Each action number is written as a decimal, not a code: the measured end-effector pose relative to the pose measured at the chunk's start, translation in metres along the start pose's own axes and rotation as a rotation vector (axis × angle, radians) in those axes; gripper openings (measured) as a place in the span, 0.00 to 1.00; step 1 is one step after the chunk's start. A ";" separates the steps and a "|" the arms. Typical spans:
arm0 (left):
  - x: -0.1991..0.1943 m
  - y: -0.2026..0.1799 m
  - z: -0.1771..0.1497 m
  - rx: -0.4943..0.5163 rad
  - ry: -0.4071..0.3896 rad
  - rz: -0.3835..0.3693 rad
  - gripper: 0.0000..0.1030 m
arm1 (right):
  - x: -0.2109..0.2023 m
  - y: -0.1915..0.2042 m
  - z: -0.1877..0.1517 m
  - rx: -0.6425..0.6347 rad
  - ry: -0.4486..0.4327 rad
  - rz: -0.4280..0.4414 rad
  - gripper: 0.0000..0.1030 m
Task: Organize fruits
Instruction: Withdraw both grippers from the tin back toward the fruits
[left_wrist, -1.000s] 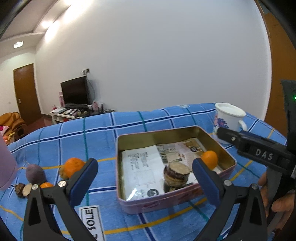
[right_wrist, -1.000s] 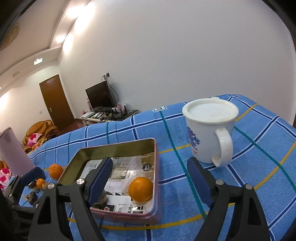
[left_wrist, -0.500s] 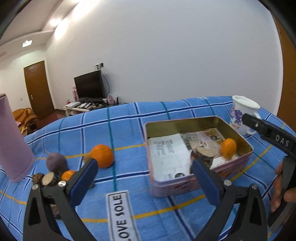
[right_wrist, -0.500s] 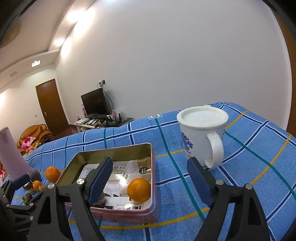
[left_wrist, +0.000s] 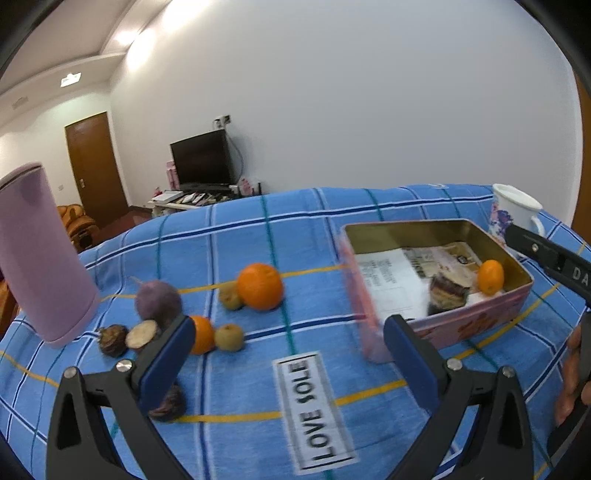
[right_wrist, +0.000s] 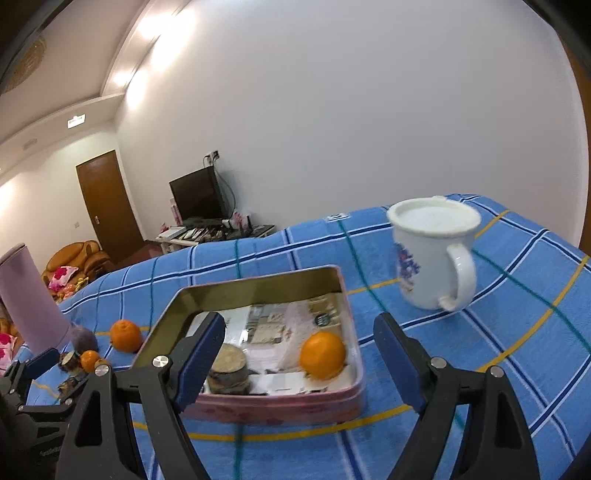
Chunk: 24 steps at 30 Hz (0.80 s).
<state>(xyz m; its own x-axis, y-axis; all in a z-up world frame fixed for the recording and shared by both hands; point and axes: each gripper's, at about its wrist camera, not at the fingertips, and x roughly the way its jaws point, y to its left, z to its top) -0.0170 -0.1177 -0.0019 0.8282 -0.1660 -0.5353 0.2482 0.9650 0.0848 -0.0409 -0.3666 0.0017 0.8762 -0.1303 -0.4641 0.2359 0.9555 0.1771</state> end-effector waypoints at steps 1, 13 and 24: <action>-0.001 0.003 -0.001 -0.003 -0.001 0.004 1.00 | -0.001 0.005 -0.001 -0.010 -0.001 0.002 0.81; -0.005 0.050 -0.010 -0.055 0.018 0.049 1.00 | -0.006 0.061 -0.014 -0.070 0.019 0.077 0.81; -0.013 0.105 -0.016 -0.131 0.063 0.097 1.00 | -0.003 0.124 -0.025 -0.112 0.060 0.178 0.81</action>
<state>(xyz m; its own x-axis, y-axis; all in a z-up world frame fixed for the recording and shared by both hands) -0.0099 -0.0113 0.0006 0.8109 -0.0621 -0.5819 0.0979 0.9947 0.0301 -0.0247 -0.2414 0.0033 0.8724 0.0558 -0.4857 0.0289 0.9858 0.1652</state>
